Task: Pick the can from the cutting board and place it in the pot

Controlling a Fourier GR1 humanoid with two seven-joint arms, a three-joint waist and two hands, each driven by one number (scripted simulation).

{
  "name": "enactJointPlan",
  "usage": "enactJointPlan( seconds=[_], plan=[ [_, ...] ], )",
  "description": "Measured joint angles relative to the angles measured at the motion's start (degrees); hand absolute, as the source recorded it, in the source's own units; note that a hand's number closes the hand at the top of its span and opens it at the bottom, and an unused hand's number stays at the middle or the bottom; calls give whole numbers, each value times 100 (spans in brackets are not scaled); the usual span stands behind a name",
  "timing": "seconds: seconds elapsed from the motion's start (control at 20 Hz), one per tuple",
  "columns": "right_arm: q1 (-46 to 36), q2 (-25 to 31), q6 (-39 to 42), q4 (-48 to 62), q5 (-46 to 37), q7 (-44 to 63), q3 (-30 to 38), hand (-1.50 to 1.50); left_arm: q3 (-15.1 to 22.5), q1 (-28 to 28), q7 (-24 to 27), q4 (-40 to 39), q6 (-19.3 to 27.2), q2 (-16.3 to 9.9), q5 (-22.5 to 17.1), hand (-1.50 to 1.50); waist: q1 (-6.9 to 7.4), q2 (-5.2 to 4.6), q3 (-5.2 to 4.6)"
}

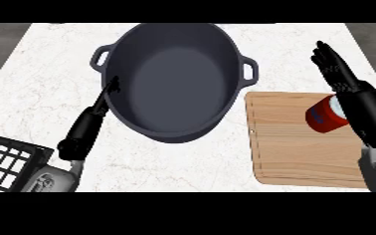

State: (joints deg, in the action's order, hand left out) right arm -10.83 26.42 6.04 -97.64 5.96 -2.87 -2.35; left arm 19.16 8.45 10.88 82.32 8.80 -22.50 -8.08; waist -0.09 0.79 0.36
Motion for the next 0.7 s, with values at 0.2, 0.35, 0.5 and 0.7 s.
enactJointPlan(
  seconds=[0.2, 0.35, 0.5, 0.7],
  plan=[
    [210, 84, 72, 251, 152, 344, 261, 150, -187, -54, -266, 30, -53, -19, -112, 0, -2, -22, 2],
    [349, 425, -84, 544, -175, 720, 416, 150, -280, -270, -455, 8, -95, -57, -290, 0, -65, -55, -14],
    [460, 414, -1135, 600, -859, 484, 890, -150, -257, -535, -683, -118, -183, -7, -487, 0, -205, -68, -13],
    [586, -275, -2240, 378, -1085, -388, 1218, -150, -119, -535, -1074, -274, -327, 139, -637, 0, -195, -71, -15]
  ],
)
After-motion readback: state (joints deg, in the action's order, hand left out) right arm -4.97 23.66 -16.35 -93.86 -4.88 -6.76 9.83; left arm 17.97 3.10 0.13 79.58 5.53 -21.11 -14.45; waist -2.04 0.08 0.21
